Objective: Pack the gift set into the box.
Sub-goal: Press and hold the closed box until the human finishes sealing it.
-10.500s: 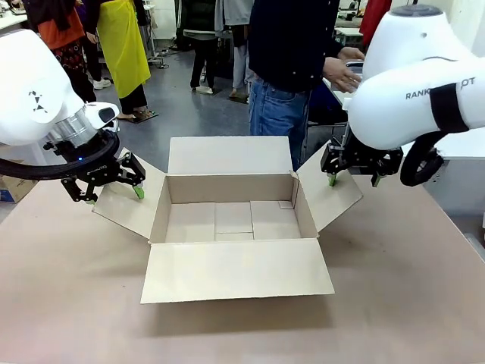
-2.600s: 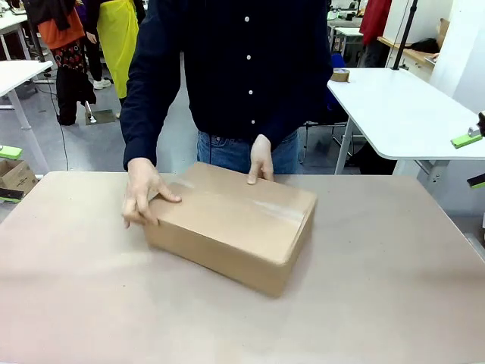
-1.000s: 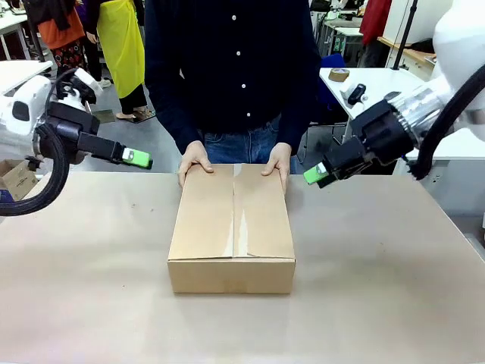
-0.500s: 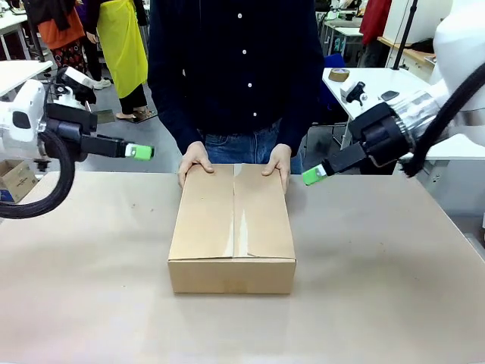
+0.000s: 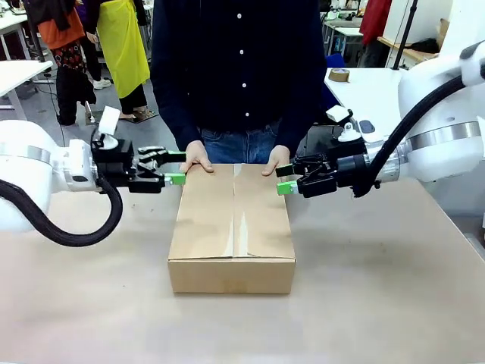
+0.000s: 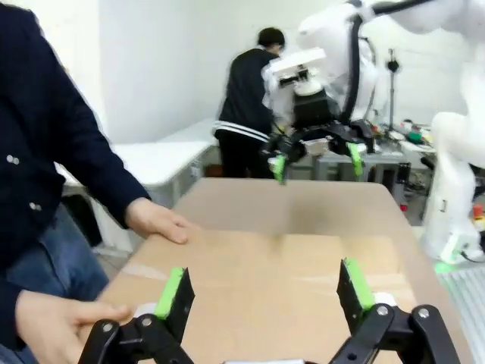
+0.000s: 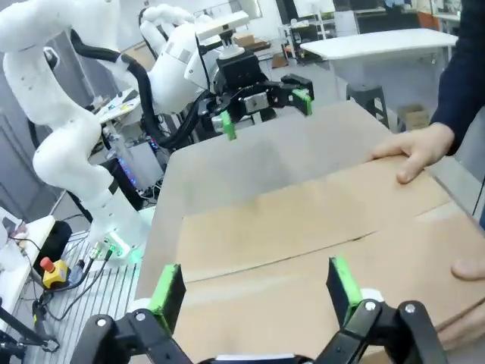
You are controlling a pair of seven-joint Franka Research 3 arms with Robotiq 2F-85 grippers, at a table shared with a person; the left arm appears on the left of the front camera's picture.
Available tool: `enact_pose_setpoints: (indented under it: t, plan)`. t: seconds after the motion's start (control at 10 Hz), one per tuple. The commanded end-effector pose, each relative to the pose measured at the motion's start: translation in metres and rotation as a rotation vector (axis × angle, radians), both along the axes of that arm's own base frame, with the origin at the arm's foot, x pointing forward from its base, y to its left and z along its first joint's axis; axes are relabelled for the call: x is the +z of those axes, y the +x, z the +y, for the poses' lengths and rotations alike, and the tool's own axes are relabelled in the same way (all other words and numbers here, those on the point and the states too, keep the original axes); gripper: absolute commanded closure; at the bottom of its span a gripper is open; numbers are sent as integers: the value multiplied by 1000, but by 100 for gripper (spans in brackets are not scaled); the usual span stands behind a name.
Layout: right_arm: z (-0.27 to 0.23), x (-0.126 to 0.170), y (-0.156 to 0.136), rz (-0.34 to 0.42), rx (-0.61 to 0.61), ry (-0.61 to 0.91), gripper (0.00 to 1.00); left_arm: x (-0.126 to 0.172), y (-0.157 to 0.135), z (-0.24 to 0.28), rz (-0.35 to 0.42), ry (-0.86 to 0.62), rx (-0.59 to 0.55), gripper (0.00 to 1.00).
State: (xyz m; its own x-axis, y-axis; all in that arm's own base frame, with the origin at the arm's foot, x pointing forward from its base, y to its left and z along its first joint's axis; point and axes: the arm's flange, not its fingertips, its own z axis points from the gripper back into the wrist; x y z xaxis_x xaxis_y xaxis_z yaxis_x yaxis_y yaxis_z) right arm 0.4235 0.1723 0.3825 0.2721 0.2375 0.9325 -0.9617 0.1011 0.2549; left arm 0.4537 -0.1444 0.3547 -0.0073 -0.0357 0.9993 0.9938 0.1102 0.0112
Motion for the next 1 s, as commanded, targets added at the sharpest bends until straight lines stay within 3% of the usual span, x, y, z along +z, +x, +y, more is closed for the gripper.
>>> enact_pose_setpoints:
  t: [0.0,0.1,0.2,0.3,0.4,0.5,0.9]
  plan:
    - [-7,39,-6,23,-41,-39,0,16,-2,11,-41,-9,66,0]
    - [0,0,0,0,0,0,0,16,-2,11,-41,-9,66,0]
    - [14,2,4,-133,103,51,0,-3,2,0,6,0,-5,0]
    - [26,-15,12,-287,141,41,0,-15,7,-15,-19,73,30,0]
    - [30,-33,17,-378,193,46,0,-21,8,-24,12,69,-7,0]
    - [33,-43,18,-423,228,55,0,-23,8,-27,21,62,-20,0]
    - [45,-74,34,-343,201,-6,0,-45,6,-42,-10,152,-55,0]
